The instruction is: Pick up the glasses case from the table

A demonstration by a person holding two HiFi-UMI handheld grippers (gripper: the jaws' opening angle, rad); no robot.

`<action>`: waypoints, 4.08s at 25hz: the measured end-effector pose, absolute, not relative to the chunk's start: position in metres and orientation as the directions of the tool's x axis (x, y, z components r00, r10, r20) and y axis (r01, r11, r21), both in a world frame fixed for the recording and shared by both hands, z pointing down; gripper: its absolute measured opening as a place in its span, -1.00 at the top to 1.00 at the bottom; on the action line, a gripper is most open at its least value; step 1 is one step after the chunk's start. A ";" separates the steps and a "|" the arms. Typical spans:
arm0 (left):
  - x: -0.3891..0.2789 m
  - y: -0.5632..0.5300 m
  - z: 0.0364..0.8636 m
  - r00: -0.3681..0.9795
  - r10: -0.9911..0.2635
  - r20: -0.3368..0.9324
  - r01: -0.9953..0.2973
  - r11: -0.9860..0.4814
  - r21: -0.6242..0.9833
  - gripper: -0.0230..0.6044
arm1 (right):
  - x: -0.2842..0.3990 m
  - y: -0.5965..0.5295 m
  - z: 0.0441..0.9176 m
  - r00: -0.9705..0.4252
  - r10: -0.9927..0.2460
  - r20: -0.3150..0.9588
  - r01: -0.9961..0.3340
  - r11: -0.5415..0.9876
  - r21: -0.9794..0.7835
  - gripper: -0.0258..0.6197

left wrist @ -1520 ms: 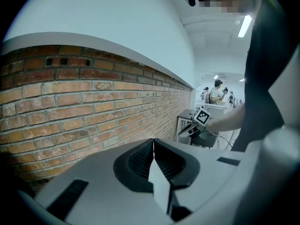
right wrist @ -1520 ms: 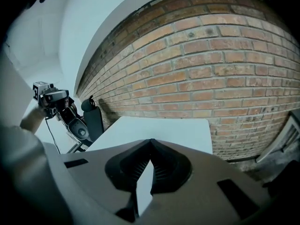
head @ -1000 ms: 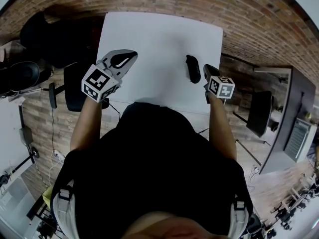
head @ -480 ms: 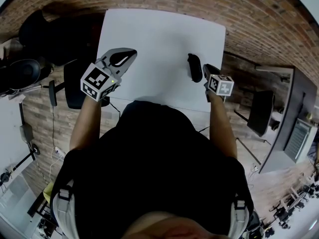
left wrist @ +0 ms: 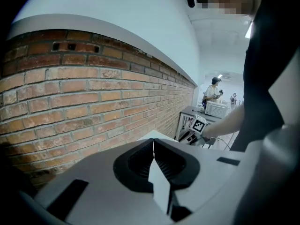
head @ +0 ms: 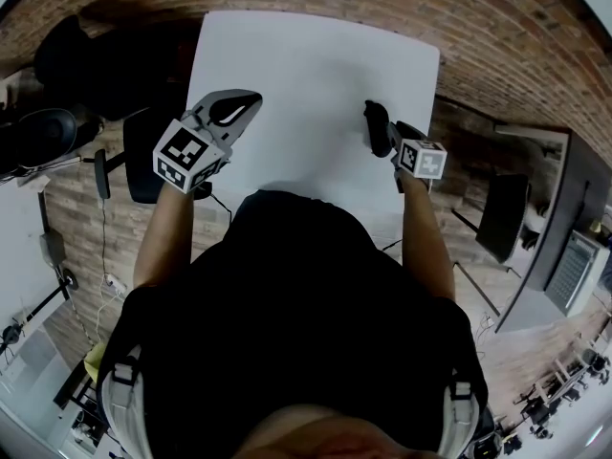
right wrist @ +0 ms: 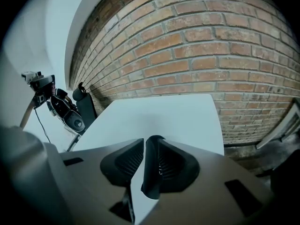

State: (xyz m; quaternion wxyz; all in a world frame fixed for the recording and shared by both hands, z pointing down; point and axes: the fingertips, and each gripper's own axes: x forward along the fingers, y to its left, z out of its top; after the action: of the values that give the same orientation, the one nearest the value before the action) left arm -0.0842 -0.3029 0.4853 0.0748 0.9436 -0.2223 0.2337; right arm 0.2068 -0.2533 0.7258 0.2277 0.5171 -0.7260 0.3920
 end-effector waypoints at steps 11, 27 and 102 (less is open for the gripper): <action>-0.091 -0.309 0.495 0.777 -0.387 0.496 -0.470 -0.881 0.050 0.89 | 0.198 -0.256 0.758 -0.379 -0.510 0.772 -0.924 0.162 -0.347 0.35; -0.100 -0.319 0.515 0.769 -0.377 0.516 -0.480 -0.874 0.076 0.89 | 0.188 -0.254 0.807 -0.379 -0.432 0.818 -0.925 0.157 -0.346 0.07; -0.108 -0.330 0.546 0.754 -0.351 0.555 -0.499 -0.856 0.137 0.89 | 0.183 -0.254 0.861 -0.154 -0.390 0.908 -0.982 0.159 -0.098 -0.22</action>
State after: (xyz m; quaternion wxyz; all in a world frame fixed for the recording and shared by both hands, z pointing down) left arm -0.1081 -0.3304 0.5456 0.1396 0.9260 -0.2294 0.2654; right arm 0.1828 -0.2539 0.8613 0.3865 0.5231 -0.6559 0.3831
